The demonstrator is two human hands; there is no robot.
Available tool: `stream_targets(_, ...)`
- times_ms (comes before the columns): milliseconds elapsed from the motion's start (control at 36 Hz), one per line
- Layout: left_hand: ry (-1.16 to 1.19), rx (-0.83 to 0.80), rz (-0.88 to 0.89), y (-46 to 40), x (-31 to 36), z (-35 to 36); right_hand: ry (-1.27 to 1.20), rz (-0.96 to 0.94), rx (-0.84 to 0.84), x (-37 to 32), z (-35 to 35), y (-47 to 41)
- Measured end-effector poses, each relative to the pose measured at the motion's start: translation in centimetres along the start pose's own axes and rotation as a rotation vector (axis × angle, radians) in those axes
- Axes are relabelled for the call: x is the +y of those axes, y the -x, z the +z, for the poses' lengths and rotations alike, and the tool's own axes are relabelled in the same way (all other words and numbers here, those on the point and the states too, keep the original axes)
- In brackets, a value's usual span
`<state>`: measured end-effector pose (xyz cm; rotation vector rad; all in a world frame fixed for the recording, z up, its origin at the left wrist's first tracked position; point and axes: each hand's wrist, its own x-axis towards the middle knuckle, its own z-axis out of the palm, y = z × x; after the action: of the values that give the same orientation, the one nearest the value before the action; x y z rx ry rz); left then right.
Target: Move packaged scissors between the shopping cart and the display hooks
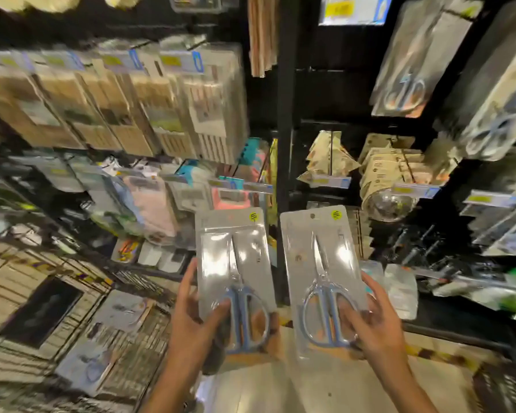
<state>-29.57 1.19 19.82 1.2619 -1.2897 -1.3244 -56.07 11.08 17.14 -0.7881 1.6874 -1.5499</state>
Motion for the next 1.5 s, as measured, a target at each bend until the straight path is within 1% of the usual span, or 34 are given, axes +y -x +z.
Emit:
stream_targets(139, 0.002, -0.173, 0.023, -0.6, 2.0, 2.2, -0.006, 0.000, 0.165, -1.5, -2.2, 2.3)
stream_targets(194, -0.007, -0.219, 0.063, -0.7, 2.6, 2.7, 0.005, -0.017, 0.195, -2.4, -2.7, 3.1)
stream_targets(306, 0.040, -0.242, 0.142, -1.1, 3.5, 3.5, 0.036, -0.060, 0.248, -3.6, -3.4, 4.3)
stream_targets(472, 0.050, -0.326, 0.138, -2.0, 4.2, 4.1, 0.032, -0.140, 0.329, -4.8, -3.5, 4.9)
stream_targets(556, 0.053, -0.336, 0.159, -2.4, 4.7, 4.8, 0.015, -0.145, 0.356, -5.6, -4.2, 4.3)
stream_targets(667, 0.072, -0.349, 0.181, -3.0, 6.3, 5.6, 0.015, -0.146, 0.343, -7.5, -5.0, 3.4)
stream_targets(833, 0.062, -0.320, 0.261, -4.5, 9.1, 8.0, -0.002, -0.220, 0.302, -9.9, -6.4, 0.3)
stream_targets(1000, 0.079, -0.214, 0.336, -5.3, 11.5, 12.1, -0.045, -0.300, 0.204, -11.8, -9.3, -4.6)
stream_targets(1278, 0.011, -0.048, 0.408, -6.3, 15.1, 19.5, -0.146, -0.317, 0.079, -13.3, -15.3, -12.5)
stream_targets(1389, -0.008, -0.052, 0.439, -6.5, 16.1, 22.1, -0.164, -0.332, 0.049, -13.7, -17.2, -14.8)
stream_targets(1500, -0.033, -0.096, 0.448, -6.9, 17.0, 23.8, -0.162, -0.350, 0.044, -13.9, -18.0, -16.6)
